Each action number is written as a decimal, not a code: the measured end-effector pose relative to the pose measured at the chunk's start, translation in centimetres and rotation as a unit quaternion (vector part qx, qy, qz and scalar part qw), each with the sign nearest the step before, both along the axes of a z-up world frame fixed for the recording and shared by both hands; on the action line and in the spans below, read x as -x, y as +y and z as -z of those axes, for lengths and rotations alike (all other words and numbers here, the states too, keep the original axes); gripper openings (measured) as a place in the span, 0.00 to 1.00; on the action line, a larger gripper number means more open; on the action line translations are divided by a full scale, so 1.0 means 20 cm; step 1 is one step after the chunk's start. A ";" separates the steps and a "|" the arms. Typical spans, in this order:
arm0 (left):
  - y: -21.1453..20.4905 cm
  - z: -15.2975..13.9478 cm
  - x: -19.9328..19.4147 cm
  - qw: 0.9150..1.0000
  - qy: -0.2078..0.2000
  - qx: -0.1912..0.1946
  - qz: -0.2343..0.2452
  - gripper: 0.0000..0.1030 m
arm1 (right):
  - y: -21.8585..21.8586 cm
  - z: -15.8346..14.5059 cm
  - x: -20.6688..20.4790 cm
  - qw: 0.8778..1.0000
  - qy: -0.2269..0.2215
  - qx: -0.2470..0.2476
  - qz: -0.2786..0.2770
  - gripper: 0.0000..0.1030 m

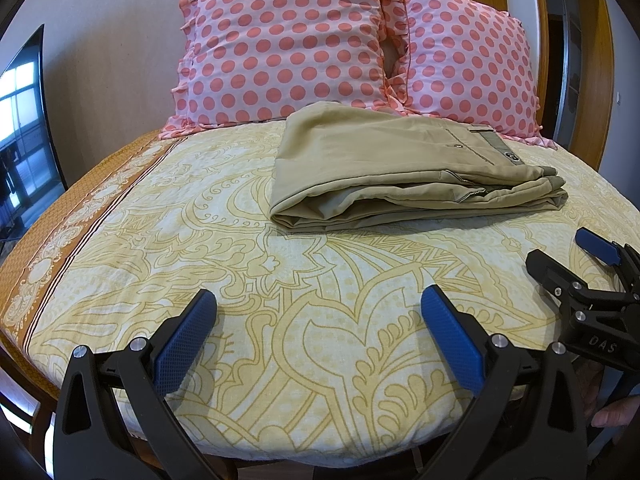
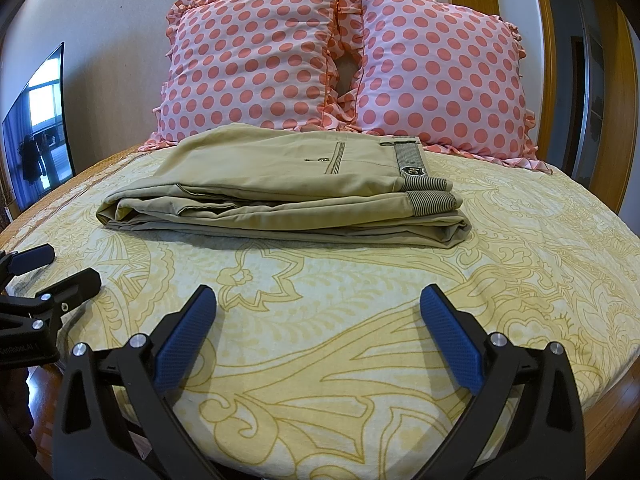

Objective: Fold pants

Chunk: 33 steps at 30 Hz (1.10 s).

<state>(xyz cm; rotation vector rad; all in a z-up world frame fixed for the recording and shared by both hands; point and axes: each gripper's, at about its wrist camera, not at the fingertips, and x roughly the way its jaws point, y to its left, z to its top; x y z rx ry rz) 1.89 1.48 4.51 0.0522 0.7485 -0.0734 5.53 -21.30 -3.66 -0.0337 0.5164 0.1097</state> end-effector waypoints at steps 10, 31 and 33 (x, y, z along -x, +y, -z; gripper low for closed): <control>0.00 0.00 -0.01 1.000 -0.003 0.002 0.012 0.99 | 0.00 0.00 0.00 1.000 0.000 0.000 0.001 0.98; -0.01 0.00 0.00 1.000 -0.004 0.001 0.010 0.99 | 0.00 0.00 0.00 1.000 -0.001 0.000 0.001 0.98; -0.01 0.00 0.00 1.000 -0.004 0.001 0.010 0.99 | 0.00 0.00 0.00 1.000 -0.001 0.000 0.001 0.98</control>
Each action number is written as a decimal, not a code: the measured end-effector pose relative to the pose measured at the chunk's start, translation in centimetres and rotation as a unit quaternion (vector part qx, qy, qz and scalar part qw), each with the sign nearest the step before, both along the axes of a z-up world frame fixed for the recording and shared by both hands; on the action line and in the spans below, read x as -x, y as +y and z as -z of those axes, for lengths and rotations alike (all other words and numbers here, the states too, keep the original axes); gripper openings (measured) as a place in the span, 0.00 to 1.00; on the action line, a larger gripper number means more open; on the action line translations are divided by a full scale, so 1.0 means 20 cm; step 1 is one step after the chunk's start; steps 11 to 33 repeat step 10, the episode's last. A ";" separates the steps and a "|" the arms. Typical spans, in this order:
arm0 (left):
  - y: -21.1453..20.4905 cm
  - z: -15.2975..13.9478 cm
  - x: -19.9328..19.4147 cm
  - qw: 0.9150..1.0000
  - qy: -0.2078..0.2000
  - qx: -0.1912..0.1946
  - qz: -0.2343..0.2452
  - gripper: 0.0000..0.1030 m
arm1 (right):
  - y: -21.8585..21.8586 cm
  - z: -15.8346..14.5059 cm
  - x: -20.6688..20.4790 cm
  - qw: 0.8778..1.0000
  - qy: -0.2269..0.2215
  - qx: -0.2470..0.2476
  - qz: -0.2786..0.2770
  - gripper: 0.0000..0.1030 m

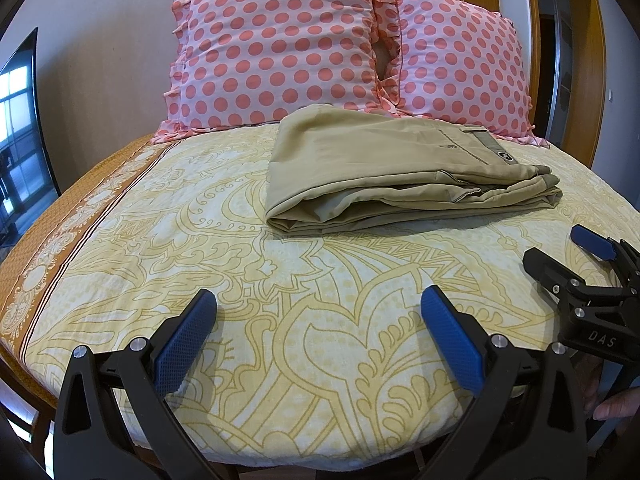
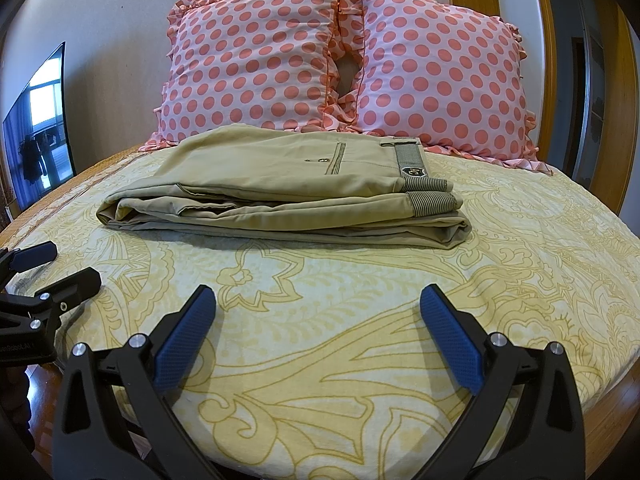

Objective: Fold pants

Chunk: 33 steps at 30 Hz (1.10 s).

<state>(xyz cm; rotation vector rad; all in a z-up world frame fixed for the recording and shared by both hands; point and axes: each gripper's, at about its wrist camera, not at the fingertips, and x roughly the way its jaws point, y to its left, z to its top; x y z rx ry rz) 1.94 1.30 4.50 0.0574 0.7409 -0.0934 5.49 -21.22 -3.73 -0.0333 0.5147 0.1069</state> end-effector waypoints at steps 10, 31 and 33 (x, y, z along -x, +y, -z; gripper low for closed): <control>-0.01 -0.01 0.00 1.000 -0.003 0.000 0.001 0.99 | 0.00 0.00 0.00 1.000 -0.001 0.000 0.000 0.98; -0.01 -0.01 0.00 1.000 -0.003 0.000 0.001 0.99 | 0.00 0.00 0.00 1.000 -0.001 0.000 0.000 0.98; -0.01 -0.01 0.00 1.000 -0.003 0.000 0.001 0.99 | 0.00 0.00 0.00 1.000 -0.001 0.000 0.000 0.98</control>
